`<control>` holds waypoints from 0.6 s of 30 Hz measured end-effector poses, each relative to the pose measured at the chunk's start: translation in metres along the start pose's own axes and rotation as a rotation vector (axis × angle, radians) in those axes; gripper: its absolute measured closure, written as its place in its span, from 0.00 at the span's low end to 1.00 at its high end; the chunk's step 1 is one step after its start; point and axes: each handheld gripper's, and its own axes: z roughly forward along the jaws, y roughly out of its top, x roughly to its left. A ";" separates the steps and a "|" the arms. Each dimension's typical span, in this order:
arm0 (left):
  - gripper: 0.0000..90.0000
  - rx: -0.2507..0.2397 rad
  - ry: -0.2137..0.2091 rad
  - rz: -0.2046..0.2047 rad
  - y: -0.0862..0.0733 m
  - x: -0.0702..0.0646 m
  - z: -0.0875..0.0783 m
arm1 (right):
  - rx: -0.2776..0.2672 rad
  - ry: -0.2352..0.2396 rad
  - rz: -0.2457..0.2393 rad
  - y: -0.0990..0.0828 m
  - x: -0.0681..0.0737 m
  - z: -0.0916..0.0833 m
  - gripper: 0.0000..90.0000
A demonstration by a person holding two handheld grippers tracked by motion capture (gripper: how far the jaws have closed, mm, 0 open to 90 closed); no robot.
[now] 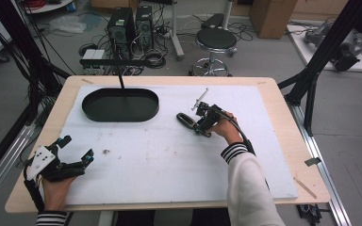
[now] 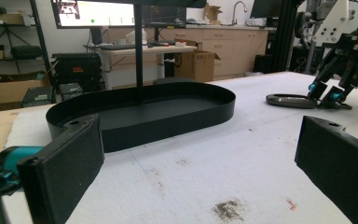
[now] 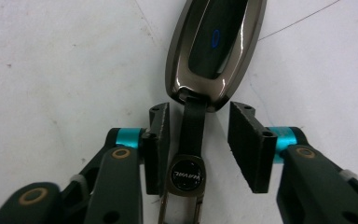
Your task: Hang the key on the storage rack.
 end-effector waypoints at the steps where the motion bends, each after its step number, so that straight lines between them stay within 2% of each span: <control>1: 0.02 0.000 -0.001 0.001 0.000 0.000 0.000 | 0.002 -0.002 -0.001 0.000 0.000 0.001 0.66; 7: 0.02 0.000 0.002 0.000 0.000 0.000 0.000 | 0.019 -0.008 0.029 0.001 0.000 -0.001 0.81; 9: 0.02 0.000 0.002 0.001 0.000 0.000 0.000 | 0.032 -0.024 0.029 0.001 0.000 -0.002 0.88; 11: 0.02 0.000 0.001 0.002 0.000 0.000 0.000 | 0.033 -0.029 0.038 0.002 0.001 -0.002 0.90; 15: 0.02 -0.001 0.001 -0.003 0.000 0.000 0.000 | 0.040 -0.038 0.011 0.003 0.003 -0.003 0.92; 18: 0.02 -0.001 0.000 -0.002 0.000 0.000 0.000 | 0.033 -0.039 0.010 0.003 0.003 -0.004 0.93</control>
